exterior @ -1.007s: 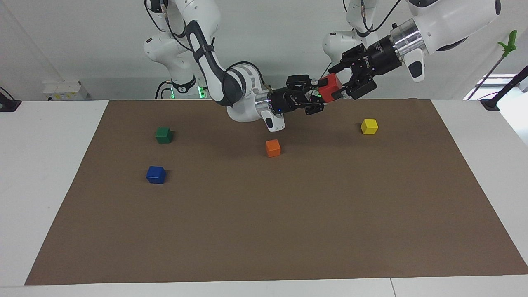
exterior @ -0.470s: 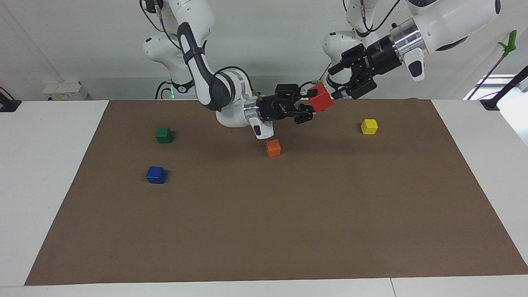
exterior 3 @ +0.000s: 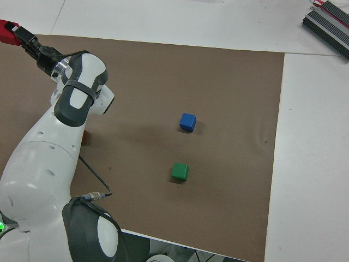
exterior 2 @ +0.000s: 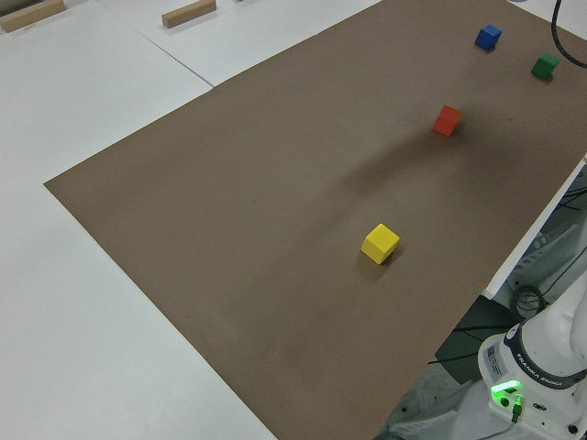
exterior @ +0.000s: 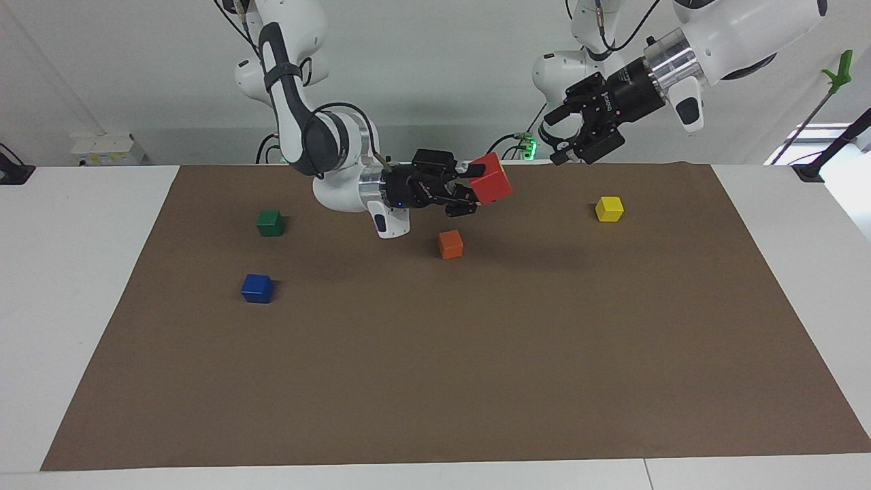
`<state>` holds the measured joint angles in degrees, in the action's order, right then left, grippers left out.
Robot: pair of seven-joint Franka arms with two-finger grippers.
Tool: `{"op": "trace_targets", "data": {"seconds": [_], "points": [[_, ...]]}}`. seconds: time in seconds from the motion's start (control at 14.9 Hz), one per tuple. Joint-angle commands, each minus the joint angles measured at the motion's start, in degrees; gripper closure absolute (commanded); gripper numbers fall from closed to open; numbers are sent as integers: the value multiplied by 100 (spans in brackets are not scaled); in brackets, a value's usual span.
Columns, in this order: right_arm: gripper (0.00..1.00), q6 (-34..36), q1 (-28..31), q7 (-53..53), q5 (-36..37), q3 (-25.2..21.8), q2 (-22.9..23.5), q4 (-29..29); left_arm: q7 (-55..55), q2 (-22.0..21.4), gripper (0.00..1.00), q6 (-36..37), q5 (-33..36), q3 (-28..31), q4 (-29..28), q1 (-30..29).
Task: Transfer red block to right arm and stack on blue block
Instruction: 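Open the left gripper and pull the red cube away with the right gripper, then carry the red cube with the right gripper above the blue cube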
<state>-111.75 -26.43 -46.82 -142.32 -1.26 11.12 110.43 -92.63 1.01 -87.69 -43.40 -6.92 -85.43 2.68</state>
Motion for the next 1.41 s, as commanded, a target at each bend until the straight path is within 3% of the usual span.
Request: {"op": "trace_targets", "data": {"seconds": [0.0,0.27,0.4,0.81,1.21,1.34], "points": [[100,-416,392,505,798,109,-443,224,331,-92,0,-20,768,33,-8,13],[100,-672,700,1078,1784,109,-751,277,1937,-189,0,32,2149,50,-201,-48],[100,-699,893,1420,2372,91,-856,251,2721,-224,0,24,2467,129,-263,-127],[100,-673,1649,2431,5166,74,-1261,163,5514,-268,0,-29,3995,156,-369,-171],[100,-594,2045,2941,7601,38,-1568,-22,8195,-268,0,41,4217,156,-377,-488],[100,-568,2107,3074,8296,30,-1674,-66,8611,-347,0,42,4208,156,-500,-496]]}}
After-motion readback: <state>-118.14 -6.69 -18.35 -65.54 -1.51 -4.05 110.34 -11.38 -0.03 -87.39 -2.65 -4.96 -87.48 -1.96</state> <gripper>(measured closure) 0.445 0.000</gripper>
